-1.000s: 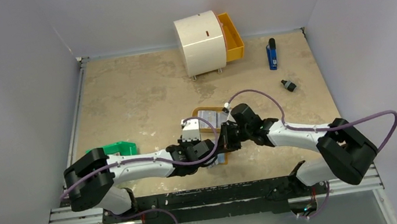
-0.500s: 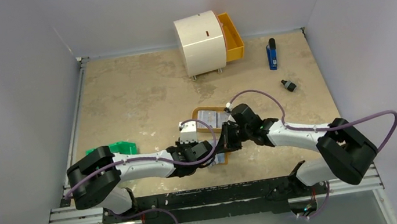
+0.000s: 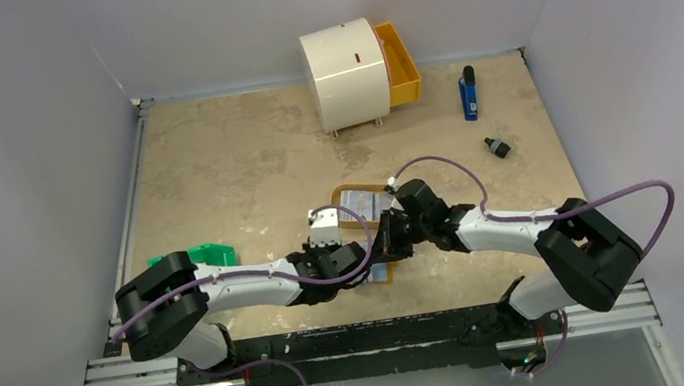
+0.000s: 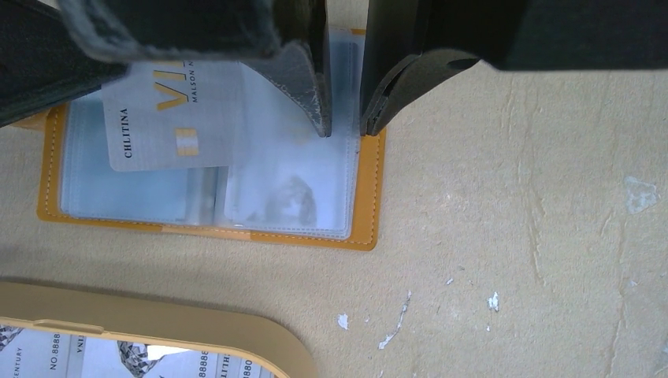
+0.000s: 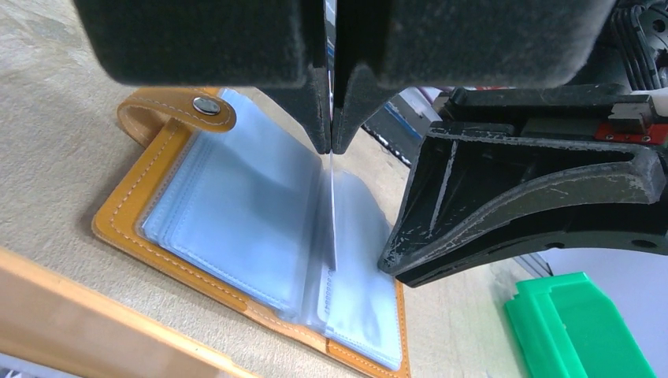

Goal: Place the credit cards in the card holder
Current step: Turn over the card slot in the card holder, then insert the credit card into the card holder.

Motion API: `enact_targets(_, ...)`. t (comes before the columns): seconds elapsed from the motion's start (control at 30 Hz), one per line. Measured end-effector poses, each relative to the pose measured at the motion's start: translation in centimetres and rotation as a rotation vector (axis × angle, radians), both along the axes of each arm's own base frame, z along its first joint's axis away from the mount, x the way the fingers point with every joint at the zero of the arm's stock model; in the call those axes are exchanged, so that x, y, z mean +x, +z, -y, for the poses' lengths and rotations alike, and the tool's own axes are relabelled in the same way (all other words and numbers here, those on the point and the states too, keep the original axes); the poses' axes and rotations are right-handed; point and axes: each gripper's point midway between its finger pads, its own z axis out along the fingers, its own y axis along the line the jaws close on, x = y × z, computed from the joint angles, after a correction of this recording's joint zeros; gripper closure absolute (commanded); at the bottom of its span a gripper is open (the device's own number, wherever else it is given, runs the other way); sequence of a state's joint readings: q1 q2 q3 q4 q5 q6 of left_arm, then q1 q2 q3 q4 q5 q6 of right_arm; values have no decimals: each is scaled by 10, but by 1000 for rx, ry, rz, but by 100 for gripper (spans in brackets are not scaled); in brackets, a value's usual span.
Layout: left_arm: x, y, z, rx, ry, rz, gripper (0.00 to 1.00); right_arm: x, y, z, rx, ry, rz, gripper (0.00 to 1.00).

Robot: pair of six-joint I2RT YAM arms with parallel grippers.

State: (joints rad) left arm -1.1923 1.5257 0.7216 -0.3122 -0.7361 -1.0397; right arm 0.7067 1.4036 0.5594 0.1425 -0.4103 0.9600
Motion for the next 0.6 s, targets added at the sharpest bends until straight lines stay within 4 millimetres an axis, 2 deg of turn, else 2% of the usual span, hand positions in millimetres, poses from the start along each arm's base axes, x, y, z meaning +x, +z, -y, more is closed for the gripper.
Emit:
enact_targets(0.3, -4, 3, -7, -5, 10, -6, 81, 3, 0, -4, 35, -25, 4, 100)
enact_targets(0.6, -5, 15, -12, -28, 16, 3, 81, 7, -10, -9, 53, -60, -24, 100)
